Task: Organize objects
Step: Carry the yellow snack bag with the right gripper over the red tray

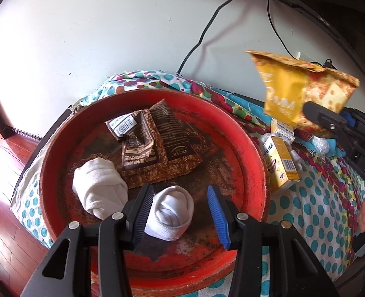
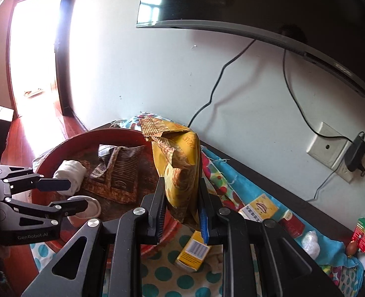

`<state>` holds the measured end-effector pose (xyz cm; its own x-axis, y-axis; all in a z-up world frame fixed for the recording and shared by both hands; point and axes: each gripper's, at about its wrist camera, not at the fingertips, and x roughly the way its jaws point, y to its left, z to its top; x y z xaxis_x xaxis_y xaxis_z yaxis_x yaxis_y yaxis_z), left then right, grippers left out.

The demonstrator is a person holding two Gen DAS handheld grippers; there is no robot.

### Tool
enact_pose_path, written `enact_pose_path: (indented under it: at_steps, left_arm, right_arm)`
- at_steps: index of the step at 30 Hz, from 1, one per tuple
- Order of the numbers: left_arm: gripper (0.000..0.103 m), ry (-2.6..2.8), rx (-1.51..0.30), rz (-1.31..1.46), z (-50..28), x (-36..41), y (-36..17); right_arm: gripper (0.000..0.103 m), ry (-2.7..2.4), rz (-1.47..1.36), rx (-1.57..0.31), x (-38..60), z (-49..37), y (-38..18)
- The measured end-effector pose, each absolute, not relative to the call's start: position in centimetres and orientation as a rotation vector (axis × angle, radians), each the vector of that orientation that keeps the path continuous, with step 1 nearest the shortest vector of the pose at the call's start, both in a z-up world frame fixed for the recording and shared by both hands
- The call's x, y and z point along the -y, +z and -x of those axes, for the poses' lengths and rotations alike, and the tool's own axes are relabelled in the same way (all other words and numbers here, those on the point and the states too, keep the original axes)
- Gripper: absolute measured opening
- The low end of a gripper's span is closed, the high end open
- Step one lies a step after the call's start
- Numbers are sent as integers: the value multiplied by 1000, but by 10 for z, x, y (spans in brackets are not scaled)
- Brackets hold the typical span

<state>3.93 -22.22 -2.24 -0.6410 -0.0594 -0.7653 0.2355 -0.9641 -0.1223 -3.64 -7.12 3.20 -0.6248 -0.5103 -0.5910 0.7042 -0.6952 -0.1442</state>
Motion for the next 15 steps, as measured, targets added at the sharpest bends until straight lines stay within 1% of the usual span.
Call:
enact_pose_path:
  at_steps: [3,15]
  left_arm:
    - [47,-2686,-305,-1221,-44,227,-19]
    - [47,-2658,-394,-1113,-63,262,-4]
  right_arm:
    - [21,-2270,-690,-490,89,36,28]
    - [21,-2212,-722,-544,139,41,9]
